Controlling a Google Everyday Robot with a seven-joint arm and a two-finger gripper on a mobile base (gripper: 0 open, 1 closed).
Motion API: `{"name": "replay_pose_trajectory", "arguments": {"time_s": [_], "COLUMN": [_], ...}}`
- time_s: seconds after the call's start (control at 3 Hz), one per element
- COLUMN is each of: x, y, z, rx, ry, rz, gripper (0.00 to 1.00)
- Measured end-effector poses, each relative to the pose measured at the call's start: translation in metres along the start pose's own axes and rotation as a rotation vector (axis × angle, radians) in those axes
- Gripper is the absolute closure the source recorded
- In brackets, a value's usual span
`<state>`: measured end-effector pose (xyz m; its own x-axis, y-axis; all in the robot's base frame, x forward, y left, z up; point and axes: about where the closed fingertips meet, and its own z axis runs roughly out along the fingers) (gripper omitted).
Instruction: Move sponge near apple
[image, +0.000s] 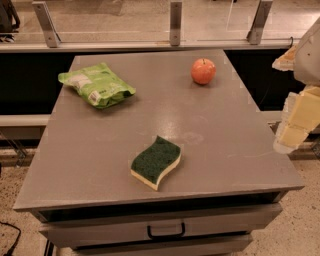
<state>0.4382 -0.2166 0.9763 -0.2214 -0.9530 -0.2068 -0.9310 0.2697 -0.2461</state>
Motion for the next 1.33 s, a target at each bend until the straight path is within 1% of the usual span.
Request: {"name": "replay_pose_trajectory", "arguments": {"time_s": [0.33, 0.67, 1.0, 1.33], "x": [0.000, -0.022, -0.062, -0.093], "y": [0.000, 0.003, 0.013, 0.025], "z": [0.000, 0.006, 0.024, 0.053], "rx": [0.000, -0.016, -0.063, -0.112], "ry": [0.000, -0.039, -0.094, -0.128], "rz": [0.000, -0.042, -0.124, -0.191], "gripper": [0.00, 0.00, 0.00, 0.00]}}
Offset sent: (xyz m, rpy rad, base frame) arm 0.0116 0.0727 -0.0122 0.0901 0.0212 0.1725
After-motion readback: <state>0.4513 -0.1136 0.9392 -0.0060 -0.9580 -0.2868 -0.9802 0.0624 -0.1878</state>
